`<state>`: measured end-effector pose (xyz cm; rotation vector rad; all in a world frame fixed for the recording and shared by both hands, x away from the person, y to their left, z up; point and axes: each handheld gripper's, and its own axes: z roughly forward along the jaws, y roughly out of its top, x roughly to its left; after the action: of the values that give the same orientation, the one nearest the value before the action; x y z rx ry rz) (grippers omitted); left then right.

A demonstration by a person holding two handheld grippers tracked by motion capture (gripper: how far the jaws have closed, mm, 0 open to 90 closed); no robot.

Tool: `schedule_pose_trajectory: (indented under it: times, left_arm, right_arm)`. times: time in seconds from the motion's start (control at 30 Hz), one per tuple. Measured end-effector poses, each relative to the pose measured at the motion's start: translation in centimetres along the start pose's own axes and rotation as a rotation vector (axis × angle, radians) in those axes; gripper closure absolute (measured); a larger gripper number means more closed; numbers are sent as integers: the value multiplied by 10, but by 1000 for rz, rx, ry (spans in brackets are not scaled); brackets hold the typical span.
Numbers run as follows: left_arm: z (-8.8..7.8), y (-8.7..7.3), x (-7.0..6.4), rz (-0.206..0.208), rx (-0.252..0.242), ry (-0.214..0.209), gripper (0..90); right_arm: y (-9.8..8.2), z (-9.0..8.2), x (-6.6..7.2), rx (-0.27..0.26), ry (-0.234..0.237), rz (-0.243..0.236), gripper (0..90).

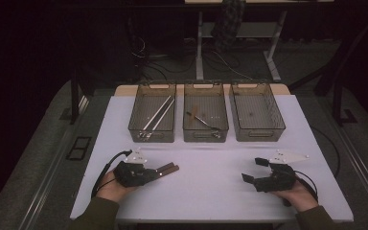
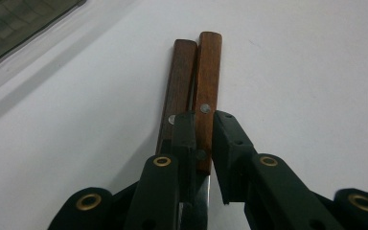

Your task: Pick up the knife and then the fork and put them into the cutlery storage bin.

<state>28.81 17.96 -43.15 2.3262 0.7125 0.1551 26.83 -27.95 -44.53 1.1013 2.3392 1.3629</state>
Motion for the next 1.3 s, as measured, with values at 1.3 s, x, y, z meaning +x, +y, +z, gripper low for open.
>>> schedule_pose_trajectory:
  times: [1.3]
  left_arm:
    - [12, 11, -20, 147, 19, -61, 763]
  right_arm:
    - [3, 3, 4, 26, 45, -40, 131]
